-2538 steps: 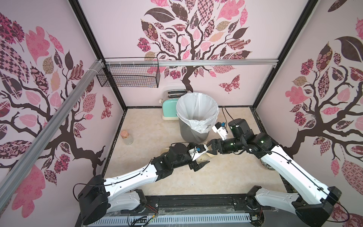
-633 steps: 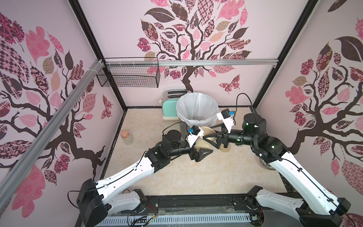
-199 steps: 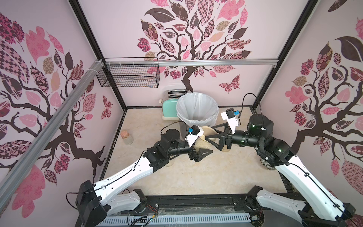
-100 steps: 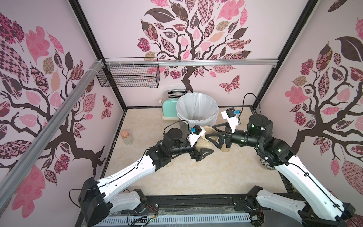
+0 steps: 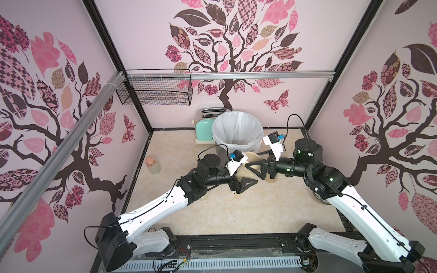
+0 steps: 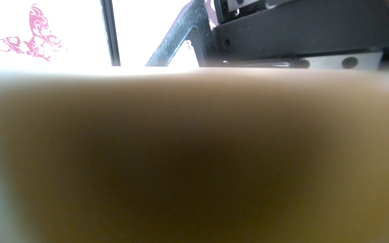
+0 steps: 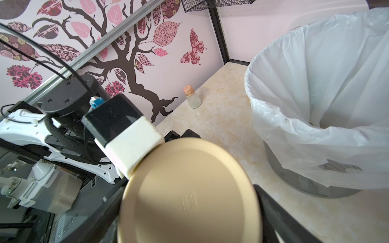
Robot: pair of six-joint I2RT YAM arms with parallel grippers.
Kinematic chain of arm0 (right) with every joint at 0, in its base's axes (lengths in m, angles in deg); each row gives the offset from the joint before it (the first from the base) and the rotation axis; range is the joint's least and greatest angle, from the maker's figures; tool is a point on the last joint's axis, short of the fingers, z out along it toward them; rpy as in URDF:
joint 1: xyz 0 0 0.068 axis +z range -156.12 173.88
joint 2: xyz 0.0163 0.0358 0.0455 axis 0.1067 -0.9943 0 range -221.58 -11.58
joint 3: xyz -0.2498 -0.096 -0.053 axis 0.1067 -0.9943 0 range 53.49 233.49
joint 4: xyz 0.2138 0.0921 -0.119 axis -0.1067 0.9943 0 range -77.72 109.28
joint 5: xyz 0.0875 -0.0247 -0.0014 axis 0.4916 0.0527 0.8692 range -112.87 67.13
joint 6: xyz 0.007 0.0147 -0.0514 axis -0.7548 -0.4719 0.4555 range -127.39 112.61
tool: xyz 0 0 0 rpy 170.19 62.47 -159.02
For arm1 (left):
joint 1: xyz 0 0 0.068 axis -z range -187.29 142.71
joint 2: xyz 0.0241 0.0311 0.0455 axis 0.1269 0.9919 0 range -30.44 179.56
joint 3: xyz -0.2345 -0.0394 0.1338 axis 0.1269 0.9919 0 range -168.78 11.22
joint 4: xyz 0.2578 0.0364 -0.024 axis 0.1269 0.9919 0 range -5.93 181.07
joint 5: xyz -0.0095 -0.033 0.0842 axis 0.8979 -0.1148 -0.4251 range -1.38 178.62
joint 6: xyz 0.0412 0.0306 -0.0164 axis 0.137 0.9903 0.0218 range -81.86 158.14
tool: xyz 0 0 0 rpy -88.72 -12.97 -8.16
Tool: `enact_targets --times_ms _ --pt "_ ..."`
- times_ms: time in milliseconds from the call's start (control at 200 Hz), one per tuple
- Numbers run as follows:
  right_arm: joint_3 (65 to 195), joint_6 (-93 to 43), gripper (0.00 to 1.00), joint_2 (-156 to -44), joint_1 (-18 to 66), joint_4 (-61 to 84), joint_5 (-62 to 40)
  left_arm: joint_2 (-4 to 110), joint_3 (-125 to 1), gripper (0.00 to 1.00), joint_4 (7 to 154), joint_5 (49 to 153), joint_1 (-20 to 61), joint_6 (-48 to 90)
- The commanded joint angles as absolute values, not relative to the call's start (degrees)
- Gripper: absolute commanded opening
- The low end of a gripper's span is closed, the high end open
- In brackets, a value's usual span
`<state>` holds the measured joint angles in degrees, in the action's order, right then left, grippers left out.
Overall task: Empty moldy rice from jars
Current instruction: Unscrew the lid from the jar.
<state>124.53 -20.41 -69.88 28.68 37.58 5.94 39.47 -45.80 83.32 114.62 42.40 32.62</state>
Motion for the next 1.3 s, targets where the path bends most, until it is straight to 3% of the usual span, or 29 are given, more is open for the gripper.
enact_targets --times_ms 0,65,140,305,600,910,1090,1190,1296 --pt "124.11 -19.75 0.80 -69.73 29.02 35.01 7.66 38.26 -48.64 0.65 76.99 115.93 42.33 32.68" --pt "123.13 -19.42 0.72 -69.35 28.98 33.91 8.70 38.08 -48.47 0.65 77.04 116.01 42.28 32.67" --pt "121.73 -18.69 0.70 -68.65 28.95 32.23 11.44 37.72 -48.31 0.65 76.96 116.63 42.28 32.69" --pt "119.14 -13.80 0.70 -67.19 28.49 29.86 17.40 36.25 -48.38 0.65 76.77 118.29 42.27 31.73" --pt "114.61 -13.45 0.69 -67.25 21.59 16.67 39.02 33.12 -48.70 0.65 78.66 121.40 42.11 30.75" --pt "119.00 -11.20 0.67 -72.69 21.07 15.00 48.83 31.97 -50.15 0.65 79.98 123.04 41.84 31.31" --pt "119.76 -10.49 0.76 -72.87 21.04 16.43 47.84 32.20 -50.02 0.65 80.63 122.21 41.75 32.04" --pt "119.67 -9.71 0.99 -71.44 21.04 18.49 44.28 32.10 -49.85 0.65 80.45 121.54 41.56 32.37" --pt "120.38 -8.72 1.00 -69.89 21.11 23.19 37.65 32.03 -49.65 0.65 80.62 121.06 41.40 32.73"
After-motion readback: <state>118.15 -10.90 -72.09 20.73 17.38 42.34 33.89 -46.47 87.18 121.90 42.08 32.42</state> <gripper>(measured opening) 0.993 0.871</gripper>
